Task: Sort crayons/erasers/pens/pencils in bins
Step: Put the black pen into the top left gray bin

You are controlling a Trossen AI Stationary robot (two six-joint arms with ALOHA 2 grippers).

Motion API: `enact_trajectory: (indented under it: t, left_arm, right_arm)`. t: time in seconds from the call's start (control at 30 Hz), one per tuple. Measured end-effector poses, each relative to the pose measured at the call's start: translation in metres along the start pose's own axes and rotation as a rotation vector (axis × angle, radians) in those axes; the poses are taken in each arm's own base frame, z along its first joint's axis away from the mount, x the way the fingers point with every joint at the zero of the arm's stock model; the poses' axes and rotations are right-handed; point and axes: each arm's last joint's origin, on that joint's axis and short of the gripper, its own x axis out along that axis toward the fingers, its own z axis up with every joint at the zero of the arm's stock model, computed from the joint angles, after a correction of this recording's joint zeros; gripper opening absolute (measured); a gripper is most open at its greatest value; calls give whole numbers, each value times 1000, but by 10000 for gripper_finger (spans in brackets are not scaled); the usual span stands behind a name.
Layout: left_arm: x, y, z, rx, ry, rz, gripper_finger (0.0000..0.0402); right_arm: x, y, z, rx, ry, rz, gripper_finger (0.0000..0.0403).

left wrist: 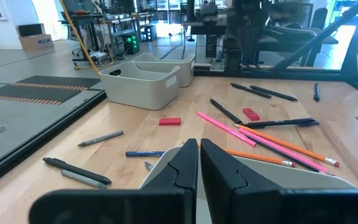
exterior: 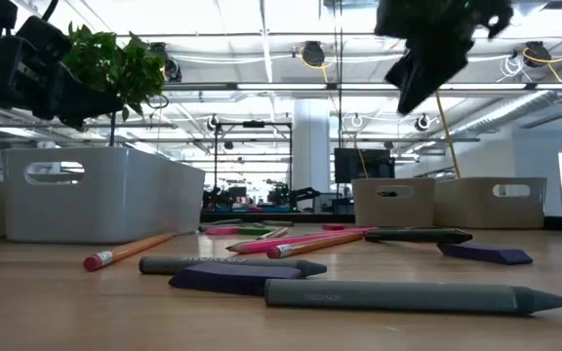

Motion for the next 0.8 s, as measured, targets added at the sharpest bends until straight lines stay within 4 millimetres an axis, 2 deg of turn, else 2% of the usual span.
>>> enact_trajectory:
  t: [0.2,0.3,0.47,0.8]
  left_arm:
    - [0,0,0,0,0,0,24]
    - [0,0,0,0,0,0,24]
    - [0,0,0,0,0,0,24]
    - [0,0,0,0,0,0,24]
  right_arm:
    - [40,-3,-3,-191,150,37,126]
    - [61,-8,-6,-262,233,34,151]
    - [91,-19,-13,-258,324,32,144]
    - [117,-35,-23,-300,443,-27,98]
